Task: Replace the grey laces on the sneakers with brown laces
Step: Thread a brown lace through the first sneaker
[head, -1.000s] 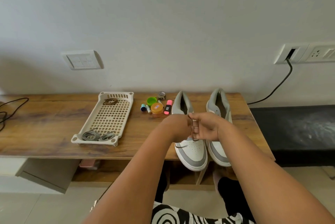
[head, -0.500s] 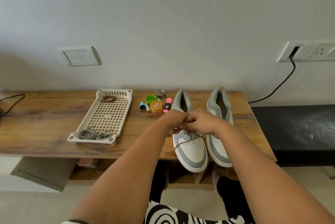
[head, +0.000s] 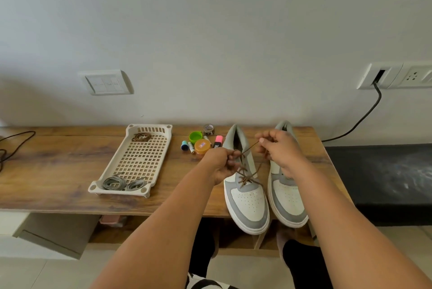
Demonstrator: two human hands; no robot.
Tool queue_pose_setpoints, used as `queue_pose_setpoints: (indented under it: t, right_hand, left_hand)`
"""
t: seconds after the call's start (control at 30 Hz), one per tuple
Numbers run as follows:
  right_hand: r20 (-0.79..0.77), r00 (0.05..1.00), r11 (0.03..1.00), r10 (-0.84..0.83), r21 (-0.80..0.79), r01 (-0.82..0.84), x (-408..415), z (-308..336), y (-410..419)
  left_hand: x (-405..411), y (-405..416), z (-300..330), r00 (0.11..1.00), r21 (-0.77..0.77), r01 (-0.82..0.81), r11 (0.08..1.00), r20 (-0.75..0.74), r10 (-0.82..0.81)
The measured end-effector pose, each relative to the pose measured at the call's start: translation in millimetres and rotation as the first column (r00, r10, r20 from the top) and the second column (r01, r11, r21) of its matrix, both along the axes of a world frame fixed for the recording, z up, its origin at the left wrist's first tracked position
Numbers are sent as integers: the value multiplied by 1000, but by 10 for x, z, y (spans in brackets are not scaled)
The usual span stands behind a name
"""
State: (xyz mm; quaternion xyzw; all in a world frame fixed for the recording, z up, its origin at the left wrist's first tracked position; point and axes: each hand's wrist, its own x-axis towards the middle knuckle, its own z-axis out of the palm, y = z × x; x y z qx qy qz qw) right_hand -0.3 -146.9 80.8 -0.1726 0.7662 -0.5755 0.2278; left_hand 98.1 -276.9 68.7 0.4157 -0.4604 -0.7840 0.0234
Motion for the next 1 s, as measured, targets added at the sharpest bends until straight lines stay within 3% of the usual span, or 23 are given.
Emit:
queue_pose_setpoints:
  t: [0.03, 0.07, 0.1, 0.13, 0.17, 0.23, 0.3, 0.4, 0.53, 0.67, 0.87, 0.93, 1.0]
  right_hand:
    - [-69, 997, 999, 24, 37, -22, 10, 65, 17]
    - [-165, 983, 991, 84, 116, -65, 23, 136, 38]
    - [-268, 946, 968, 183, 215, -127, 25, 213, 55]
    - [-331, 897, 932, 295, 306, -194, 45, 299, 72]
    - [-345, 856, 895, 384, 367, -254, 60, 376, 83]
    - [-318, 807, 839, 498, 412, -355, 98, 489, 96]
    - [-324, 795, 839, 513, 386, -384, 124, 528, 70]
    - [-356, 876, 938, 327, 239, -253, 74, 377, -37]
    - [-165, 983, 995, 86, 60, -77, 7, 69, -138]
    - [-40, 999, 999, 10, 38, -9, -9, -74, -196]
    - [-100, 994, 990, 52, 132, -38, 23, -137, -188]
    - [-105, 993, 985, 58, 169, -39, 8, -153, -167]
    - [-170, 982, 961, 80, 275, -31, -19, -180, -129]
  left_hand:
    - [0, 5, 17, 995, -247, 99, 964, 38, -92]
    - [13, 9, 23, 972, -536, 232, 812, 113, -204]
    - [20, 11, 22, 938, -764, 330, 555, 197, -287]
    - [26, 13, 4, 911, -884, 356, 302, 257, -321]
    - [31, 18, -10, 902, -933, 332, 137, 272, -334]
    - [26, 15, -51, 912, -971, 238, 12, 220, -346]
    - [-8, 3, -101, 917, -981, 192, -33, 191, -351]
    - [-49, -10, -137, 926, -986, 153, -68, 167, -339]
    - [-14, -38, -98, 930, -978, 127, -166, 176, -324]
    - [5, -49, -38, 924, -955, 88, -282, 184, -335]
    - [3, -37, -43, 897, -932, 97, -350, 235, -375]
    - [15, -26, 24, 870, -927, 193, -322, 313, -380]
    - [32, -15, 63, 844, -935, 312, -169, 355, -402]
